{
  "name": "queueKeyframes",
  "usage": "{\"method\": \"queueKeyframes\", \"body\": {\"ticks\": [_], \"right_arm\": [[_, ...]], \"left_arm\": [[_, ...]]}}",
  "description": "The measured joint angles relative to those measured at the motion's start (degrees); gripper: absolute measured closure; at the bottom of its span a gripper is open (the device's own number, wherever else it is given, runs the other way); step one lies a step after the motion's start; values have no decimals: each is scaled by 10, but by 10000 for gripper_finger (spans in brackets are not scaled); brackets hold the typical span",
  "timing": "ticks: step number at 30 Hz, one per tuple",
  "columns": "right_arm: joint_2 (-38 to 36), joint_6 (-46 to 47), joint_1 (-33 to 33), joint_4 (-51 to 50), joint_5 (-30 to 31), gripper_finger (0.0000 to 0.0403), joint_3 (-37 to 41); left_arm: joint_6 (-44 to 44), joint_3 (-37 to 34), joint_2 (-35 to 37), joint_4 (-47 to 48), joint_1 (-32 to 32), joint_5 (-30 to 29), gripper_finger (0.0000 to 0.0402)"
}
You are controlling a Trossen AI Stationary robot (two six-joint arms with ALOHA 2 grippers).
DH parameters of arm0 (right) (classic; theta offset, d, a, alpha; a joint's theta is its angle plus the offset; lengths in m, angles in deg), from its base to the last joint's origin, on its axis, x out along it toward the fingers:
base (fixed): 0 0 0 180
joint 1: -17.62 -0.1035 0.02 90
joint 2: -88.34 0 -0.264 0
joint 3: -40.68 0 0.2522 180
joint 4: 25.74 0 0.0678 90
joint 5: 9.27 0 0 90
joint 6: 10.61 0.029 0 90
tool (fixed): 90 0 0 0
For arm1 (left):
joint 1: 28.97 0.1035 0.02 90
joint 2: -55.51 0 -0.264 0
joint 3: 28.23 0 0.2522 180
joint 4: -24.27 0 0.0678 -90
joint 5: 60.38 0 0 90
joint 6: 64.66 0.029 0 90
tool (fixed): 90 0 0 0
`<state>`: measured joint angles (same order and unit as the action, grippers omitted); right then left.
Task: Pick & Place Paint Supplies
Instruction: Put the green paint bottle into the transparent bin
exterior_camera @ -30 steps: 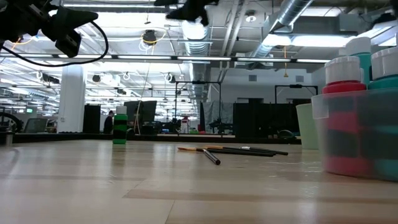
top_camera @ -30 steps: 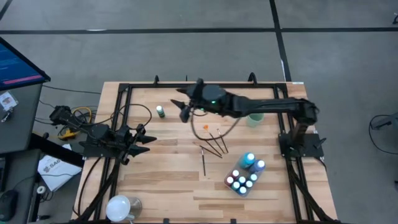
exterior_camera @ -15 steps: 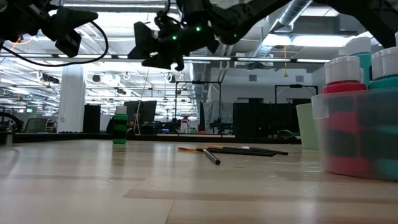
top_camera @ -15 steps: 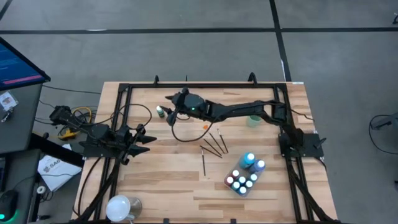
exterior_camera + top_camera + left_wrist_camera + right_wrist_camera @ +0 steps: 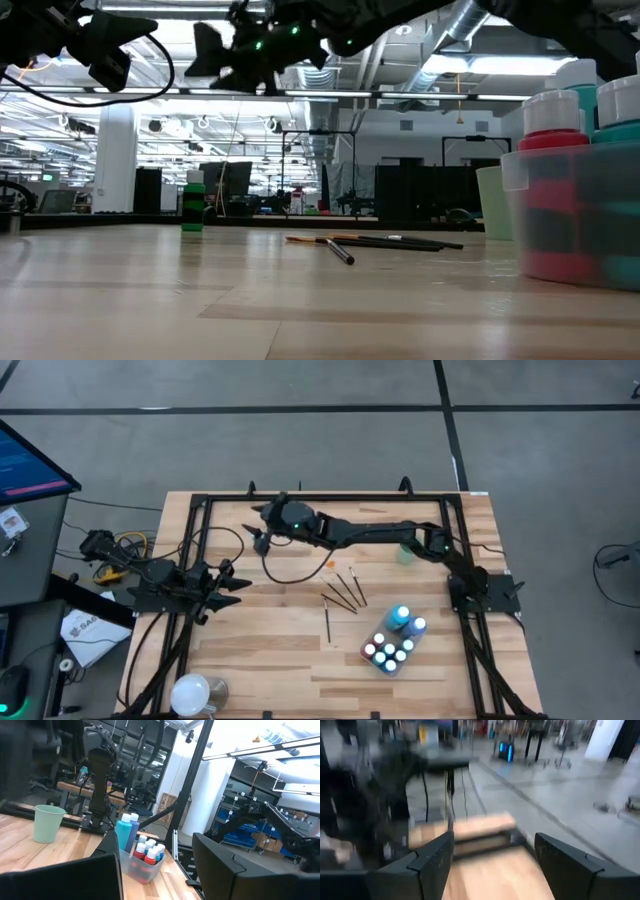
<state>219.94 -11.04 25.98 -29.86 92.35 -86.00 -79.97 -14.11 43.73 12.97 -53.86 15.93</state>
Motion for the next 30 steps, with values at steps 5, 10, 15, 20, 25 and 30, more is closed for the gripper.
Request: {"method": "queueKeyframes", "body": {"ticks": [5, 10, 15, 20, 25, 30], "right_arm": [[15, 2, 0, -7, -2, 131, -20], [37, 4, 0, 10, -10, 131, -23], [62, 8, 3, 37, -17, 131, -23], [87, 28, 8, 45, -32, 131, -22], [104, 41, 11, 40, -54, 131, -22], [119, 33, 13, 36, -56, 131, -22]], "left_arm": [[0, 0, -3, -1, 0, 0, 270], [0, 0, -5, -4, 0, 0, 270], [0, 0, -5, -5, 0, 0, 270], [0, 0, -5, -8, 0, 0, 270], [0, 0, -6, -9, 0, 0, 270], [0, 0, -8, -11, 0, 0, 270]]}}
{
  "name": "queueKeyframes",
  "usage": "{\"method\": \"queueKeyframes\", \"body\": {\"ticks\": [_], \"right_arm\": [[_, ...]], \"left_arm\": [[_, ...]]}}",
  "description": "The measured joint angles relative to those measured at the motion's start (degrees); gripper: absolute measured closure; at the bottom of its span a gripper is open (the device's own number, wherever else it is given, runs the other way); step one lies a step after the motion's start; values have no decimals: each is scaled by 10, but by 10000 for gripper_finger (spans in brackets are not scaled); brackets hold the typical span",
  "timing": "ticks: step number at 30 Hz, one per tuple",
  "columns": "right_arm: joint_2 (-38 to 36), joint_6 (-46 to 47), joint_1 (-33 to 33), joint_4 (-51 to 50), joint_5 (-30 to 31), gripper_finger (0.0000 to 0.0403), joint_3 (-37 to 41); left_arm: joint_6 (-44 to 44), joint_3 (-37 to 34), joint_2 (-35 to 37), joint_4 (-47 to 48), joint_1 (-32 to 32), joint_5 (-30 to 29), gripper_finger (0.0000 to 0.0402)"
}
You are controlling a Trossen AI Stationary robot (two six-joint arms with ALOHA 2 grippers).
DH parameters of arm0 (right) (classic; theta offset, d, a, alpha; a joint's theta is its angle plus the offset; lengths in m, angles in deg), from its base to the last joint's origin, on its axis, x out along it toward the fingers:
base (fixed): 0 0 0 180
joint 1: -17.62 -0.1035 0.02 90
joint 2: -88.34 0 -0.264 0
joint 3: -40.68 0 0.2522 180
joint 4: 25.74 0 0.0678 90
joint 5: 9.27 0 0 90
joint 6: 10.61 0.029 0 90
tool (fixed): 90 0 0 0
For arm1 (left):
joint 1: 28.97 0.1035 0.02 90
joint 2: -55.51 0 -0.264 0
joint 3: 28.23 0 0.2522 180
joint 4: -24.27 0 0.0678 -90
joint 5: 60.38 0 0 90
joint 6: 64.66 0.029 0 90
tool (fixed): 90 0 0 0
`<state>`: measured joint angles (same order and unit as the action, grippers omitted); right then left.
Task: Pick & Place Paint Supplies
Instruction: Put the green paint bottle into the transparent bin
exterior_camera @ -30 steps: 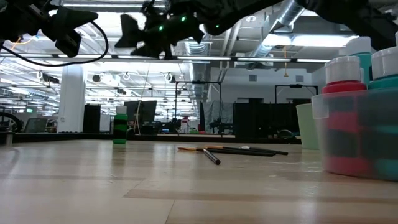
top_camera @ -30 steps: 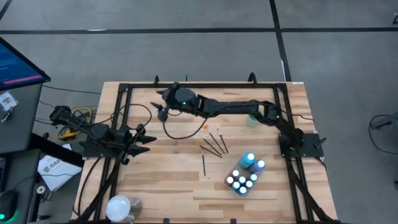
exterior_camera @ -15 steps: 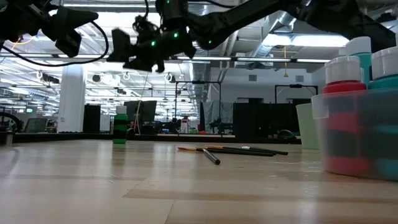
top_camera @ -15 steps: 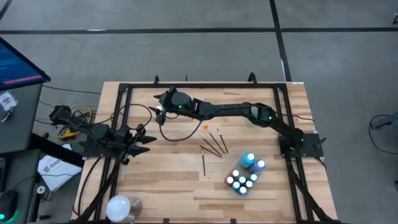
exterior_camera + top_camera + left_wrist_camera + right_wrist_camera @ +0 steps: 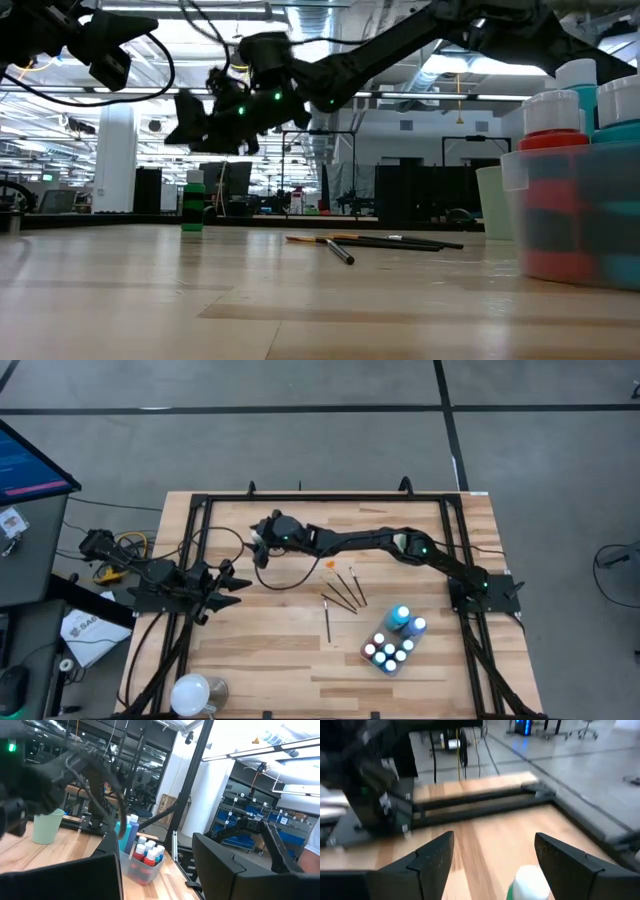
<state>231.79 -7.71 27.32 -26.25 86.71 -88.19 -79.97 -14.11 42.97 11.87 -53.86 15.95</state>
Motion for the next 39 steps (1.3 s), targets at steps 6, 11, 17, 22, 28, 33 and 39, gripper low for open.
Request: {"method": "queueKeyframes", "body": {"ticks": [6, 11, 17, 22, 28, 33, 39], "right_arm": [[12, 29, 11, 6, -1, 131, 0], [13, 30, 18, 8, 1, 131, 1], [13, 41, 25, 2, 0, 132, 1], [24, 52, 24, -7, 2, 132, 1], [43, 57, 19, -4, 0, 132, 1], [39, 57, 21, 5, 1, 136, 0], [40, 57, 25, 6, 1, 158, 1]], "left_arm": [[0, 0, 0, -1, 0, 0, 270], [0, 0, 0, -1, 0, 0, 270], [0, 0, 0, -2, 0, 0, 270], [0, 0, 0, -5, 0, 0, 270], [0, 0, -1, -8, 0, 0, 270], [0, 0, -1, -9, 0, 0, 270], [0, 0, -1, -10, 0, 0, 270]]}}
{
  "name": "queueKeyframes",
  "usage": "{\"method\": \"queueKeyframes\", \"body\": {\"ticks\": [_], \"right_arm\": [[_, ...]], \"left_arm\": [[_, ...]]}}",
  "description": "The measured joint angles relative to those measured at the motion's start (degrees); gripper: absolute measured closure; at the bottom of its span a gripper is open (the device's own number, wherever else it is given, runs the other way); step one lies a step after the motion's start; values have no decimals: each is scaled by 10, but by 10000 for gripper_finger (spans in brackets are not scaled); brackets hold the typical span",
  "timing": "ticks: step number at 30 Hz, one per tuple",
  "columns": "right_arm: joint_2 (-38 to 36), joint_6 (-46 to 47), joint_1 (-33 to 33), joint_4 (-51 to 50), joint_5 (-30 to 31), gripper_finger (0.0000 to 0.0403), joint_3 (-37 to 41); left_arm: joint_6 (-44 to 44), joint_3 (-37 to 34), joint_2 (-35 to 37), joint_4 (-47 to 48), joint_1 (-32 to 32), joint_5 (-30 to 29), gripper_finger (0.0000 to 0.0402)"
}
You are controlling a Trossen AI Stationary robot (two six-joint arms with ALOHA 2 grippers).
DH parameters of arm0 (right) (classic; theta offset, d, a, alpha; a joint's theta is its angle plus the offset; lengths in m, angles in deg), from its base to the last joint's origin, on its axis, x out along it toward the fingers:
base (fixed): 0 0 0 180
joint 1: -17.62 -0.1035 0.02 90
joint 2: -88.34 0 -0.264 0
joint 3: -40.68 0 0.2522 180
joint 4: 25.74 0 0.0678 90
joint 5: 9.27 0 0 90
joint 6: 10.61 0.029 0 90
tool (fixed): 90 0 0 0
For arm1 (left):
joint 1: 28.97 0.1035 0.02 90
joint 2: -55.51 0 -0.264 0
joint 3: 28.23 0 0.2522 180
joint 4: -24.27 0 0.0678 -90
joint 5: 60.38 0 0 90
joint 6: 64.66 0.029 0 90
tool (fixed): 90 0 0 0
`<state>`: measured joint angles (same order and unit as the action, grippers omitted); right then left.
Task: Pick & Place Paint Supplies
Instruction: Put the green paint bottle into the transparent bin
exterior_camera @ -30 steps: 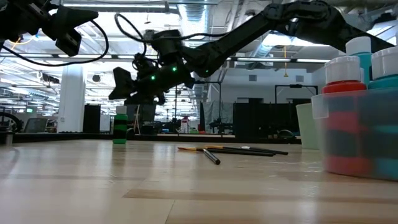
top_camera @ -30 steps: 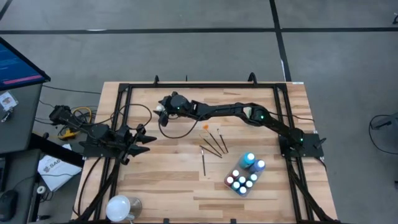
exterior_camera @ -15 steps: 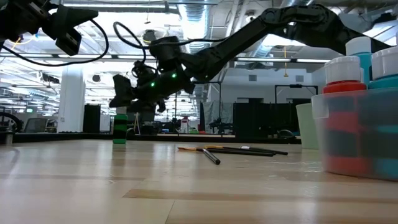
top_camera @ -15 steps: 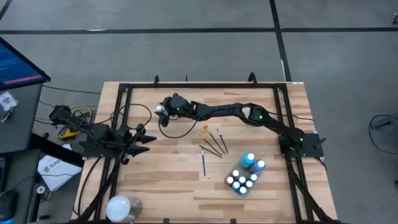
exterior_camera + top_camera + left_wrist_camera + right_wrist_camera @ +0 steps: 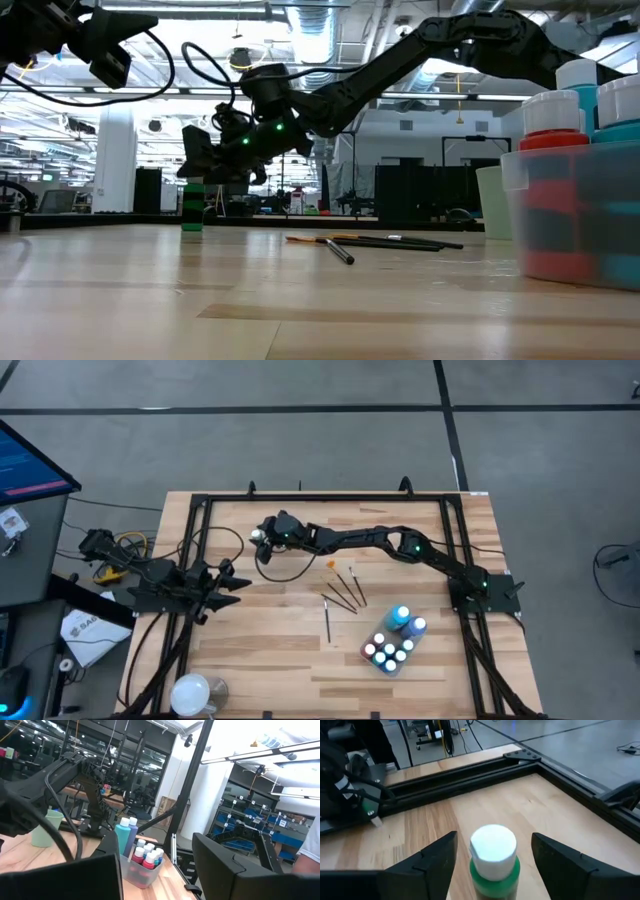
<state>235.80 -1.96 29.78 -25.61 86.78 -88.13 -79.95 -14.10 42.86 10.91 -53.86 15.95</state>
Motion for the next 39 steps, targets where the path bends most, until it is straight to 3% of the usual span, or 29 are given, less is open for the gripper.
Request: {"method": "queueKeyframes", "body": {"ticks": [4, 10, 16, 25, 32, 39], "right_arm": [[0, 0, 0, -1, 0, 197, 0], [-2, 45, 0, -22, 0, 303, -1], [-3, 112, 0, -35, -13, 302, -2], [-31, 116, 0, -45, -19, 302, 2], [-120, 77, 0, -106, -17, 302, 1], [-285, -12, 2, -232, 8, 302, 0]], "left_arm": [[0, 0, 0, 0, 0, 0, 270], [0, 0, 0, 0, 0, 0, 270], [0, 0, 0, 0, 0, 0, 270], [0, 0, 0, 0, 0, 0, 270], [0, 0, 0, 0, 0, 0, 270], [0, 0, 0, 0, 0, 0, 270]]}}
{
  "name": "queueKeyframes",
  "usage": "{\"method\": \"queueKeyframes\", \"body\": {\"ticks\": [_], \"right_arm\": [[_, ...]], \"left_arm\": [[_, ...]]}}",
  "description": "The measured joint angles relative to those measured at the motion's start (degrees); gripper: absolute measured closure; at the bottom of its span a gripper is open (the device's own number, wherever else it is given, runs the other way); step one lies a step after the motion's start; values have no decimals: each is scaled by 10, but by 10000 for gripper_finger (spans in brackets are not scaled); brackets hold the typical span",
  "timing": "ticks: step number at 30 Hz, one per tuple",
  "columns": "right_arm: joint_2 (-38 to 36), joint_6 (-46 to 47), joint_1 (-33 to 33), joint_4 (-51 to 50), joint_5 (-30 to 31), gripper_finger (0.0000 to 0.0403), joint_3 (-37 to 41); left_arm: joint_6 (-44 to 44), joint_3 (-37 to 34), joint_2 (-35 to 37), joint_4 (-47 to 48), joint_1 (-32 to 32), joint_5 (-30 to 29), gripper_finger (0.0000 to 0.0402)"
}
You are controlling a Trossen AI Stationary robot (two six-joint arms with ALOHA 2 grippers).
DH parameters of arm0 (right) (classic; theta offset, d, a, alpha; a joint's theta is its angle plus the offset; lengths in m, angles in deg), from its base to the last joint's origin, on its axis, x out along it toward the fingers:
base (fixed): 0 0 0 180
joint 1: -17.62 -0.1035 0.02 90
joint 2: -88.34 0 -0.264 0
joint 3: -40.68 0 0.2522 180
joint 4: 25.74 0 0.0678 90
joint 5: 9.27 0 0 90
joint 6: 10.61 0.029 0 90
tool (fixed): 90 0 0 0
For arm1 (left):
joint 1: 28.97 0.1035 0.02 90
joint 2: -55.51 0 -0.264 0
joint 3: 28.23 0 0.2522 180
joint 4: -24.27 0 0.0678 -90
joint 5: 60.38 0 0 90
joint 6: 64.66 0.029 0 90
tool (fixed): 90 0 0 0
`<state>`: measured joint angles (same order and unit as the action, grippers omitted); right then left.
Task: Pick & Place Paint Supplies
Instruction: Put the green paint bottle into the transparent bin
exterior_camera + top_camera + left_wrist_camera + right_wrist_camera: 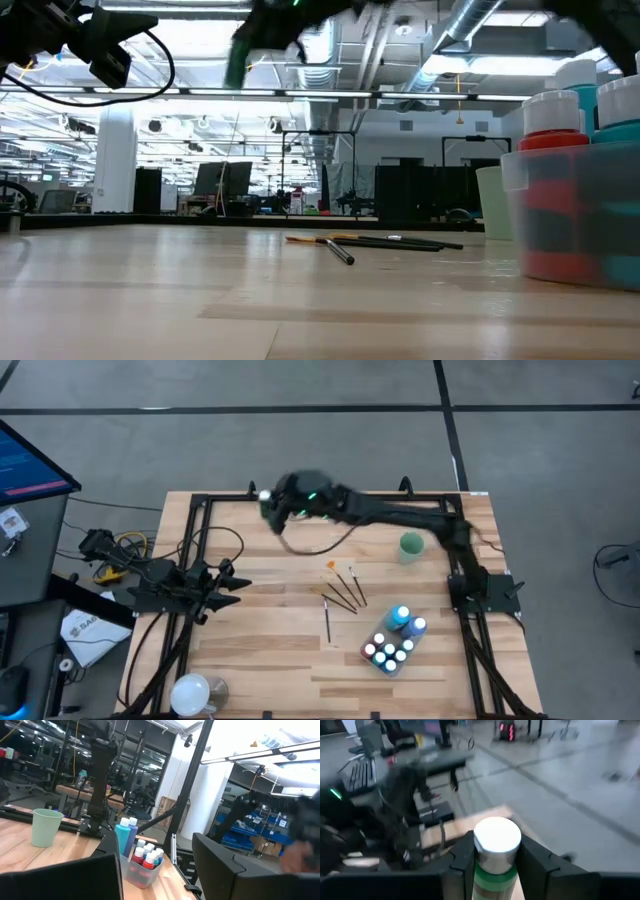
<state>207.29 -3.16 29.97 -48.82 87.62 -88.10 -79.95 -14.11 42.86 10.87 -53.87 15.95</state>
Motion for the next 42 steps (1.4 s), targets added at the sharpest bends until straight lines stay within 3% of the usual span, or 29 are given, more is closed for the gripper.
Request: {"method": "queueKeyframes", "body": {"ticks": [9, 15, 21, 28, 42], "right_arm": [[-171, -37, -27, -72, 12, 302, -1], [-239, -54, -85, -224, 26, 302, -1], [-264, -41, -165, -420, 69, 302, 0], [-274, 0, -233, -523, 75, 302, 29], [-426, 116, -315, -336, 91, 302, 323]], "left_arm": [[0, 0, 0, -2, 0, 0, 270], [0, 0, 0, -3, 0, 0, 270], [0, 0, 0, -4, 0, 0, 270], [0, 0, 0, -4, 0, 0, 270], [0, 0, -2, -4, 0, 0, 270]]}}
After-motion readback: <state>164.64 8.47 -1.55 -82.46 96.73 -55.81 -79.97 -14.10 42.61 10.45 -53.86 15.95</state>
